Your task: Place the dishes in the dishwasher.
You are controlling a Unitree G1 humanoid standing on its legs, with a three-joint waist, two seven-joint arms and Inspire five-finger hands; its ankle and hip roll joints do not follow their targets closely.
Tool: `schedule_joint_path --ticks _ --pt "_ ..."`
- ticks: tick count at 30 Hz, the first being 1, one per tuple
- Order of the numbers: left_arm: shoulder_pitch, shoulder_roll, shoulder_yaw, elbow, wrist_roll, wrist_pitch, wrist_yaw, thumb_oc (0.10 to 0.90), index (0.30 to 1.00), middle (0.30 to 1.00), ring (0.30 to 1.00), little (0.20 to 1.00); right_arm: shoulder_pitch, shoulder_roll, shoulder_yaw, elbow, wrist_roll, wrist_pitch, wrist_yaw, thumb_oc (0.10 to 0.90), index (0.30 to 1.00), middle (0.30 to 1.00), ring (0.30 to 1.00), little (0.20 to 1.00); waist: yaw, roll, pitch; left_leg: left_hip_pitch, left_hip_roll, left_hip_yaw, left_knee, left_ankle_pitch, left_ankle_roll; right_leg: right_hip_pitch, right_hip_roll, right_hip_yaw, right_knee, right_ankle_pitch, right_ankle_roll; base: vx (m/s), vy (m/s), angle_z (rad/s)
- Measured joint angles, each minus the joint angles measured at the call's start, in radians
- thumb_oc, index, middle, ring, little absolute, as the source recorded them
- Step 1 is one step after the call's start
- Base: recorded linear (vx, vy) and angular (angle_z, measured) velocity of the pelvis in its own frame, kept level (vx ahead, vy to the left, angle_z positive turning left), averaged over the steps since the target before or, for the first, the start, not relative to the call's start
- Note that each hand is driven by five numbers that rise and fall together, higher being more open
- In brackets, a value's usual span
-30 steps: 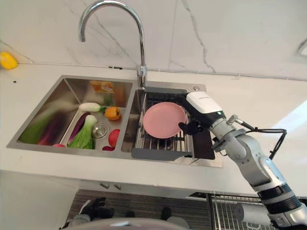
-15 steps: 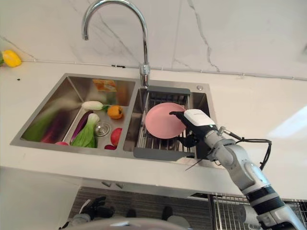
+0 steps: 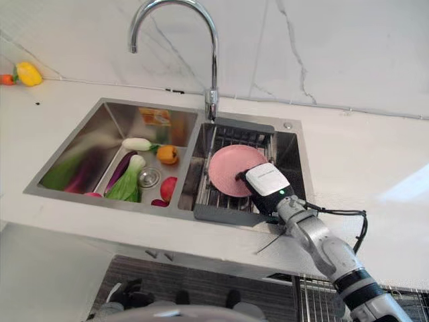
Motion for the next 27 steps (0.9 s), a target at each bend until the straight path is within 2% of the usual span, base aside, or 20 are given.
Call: schedule_joint_path --ticks 2,5,7,14,21,23,24,25,27 --pt "0.000 0.000 -0.003 0.000 0.000 0.000 0.008 0.800 0.900 0.900 0.900 0.900 0.007 0.007 0.000 0.011 -0.013 0.010 -0.055 0.400 0.300 0.300 0.300 0.300 0.000 -0.002 -0.001 -0.003 0.001 0.002 -0.001 0.000 0.000 -0.001 -0.001 -0.003 0.000 -0.001 -0.001 0.00 -0.001 0.06" --pt "0.001 -0.002 -0.012 -0.001 0.000 -0.001 0.021 0.800 0.900 0.900 0.900 0.900 0.006 0.040 -0.015 0.034 -0.043 0.073 -0.152 0.400 0.300 0.300 0.300 0.300 0.001 0.003 -0.003 -0.015 0.001 0.009 0.001 0.006 -0.004 -0.012 -0.004 -0.012 0.000 -0.002 -0.003 0.00 -0.001 0.10" --pt "0.007 -0.002 -0.013 -0.001 0.000 -0.001 0.027 0.800 0.900 0.900 0.900 0.900 0.005 0.044 -0.015 0.039 -0.050 0.080 -0.169 0.400 0.300 0.300 0.300 0.300 0.005 0.006 -0.004 -0.014 0.001 0.009 0.004 0.013 0.006 -0.013 -0.004 -0.015 0.000 0.004 -0.003 0.00 -0.001 0.02" --pt "0.021 -0.003 -0.032 -0.004 0.001 -0.001 0.053 0.800 0.900 0.900 0.900 0.900 0.005 0.073 -0.028 0.035 -0.007 0.082 -0.196 0.400 0.300 0.300 0.300 0.300 0.003 0.010 -0.002 -0.011 0.002 0.021 0.004 0.013 0.007 -0.013 -0.004 -0.006 0.000 0.003 -0.003 0.00 0.003 -0.03" --pt "0.031 -0.011 -0.031 -0.002 0.001 0.001 0.063 0.800 0.900 0.900 0.900 0.900 0.017 0.170 -0.085 0.021 0.320 0.032 -0.200 0.400 0.300 0.300 0.300 0.300 0.002 0.023 -0.002 -0.008 0.004 0.029 0.004 0.013 0.006 -0.013 -0.001 0.001 0.000 0.002 -0.002 0.00 0.001 -0.02" --pt "0.037 -0.011 -0.030 -0.002 0.000 0.004 0.063 0.800 0.900 0.900 0.900 0.900 0.028 0.221 -0.105 0.020 0.475 0.013 -0.201 0.400 0.300 0.300 0.300 0.300 -0.001 0.024 -0.003 -0.005 0.005 0.031 0.004 0.013 0.006 -0.011 0.000 0.003 0.000 0.003 -0.003 0.01 -0.001 -0.03" --pt "0.038 -0.011 -0.030 -0.002 0.000 0.006 0.063 0.800 0.900 0.900 0.900 0.900 0.028 0.234 -0.109 0.019 0.510 0.012 -0.201 0.400 0.300 0.300 0.300 0.300 -0.001 0.024 -0.003 -0.004 0.005 0.032 0.004 0.013 0.006 -0.011 0.000 0.004 0.000 0.003 -0.003 0.00 0.000 0.00" --pt "0.038 -0.011 -0.030 -0.002 -0.001 0.014 0.062 0.800 0.900 0.900 0.900 0.900 0.028 0.256 -0.115 0.019 0.617 0.010 -0.201 0.400 0.300 0.300 0.300 0.300 0.000 0.025 -0.004 -0.004 0.005 0.032 0.004 0.013 0.006 -0.011 0.000 0.004 0.000 0.004 -0.003 0.00 0.000 0.00" --pt "0.039 -0.011 -0.028 -0.001 -0.001 0.023 0.060 0.800 0.900 0.900 0.900 0.900 0.028 0.275 -0.128 0.017 0.707 0.006 -0.198 0.400 0.300 0.300 0.300 0.300 -0.001 0.024 -0.005 -0.002 0.005 0.035 0.004 0.013 0.006 -0.010 0.000 0.007 0.000 0.004 -0.002 0.01 -0.004 -0.04"
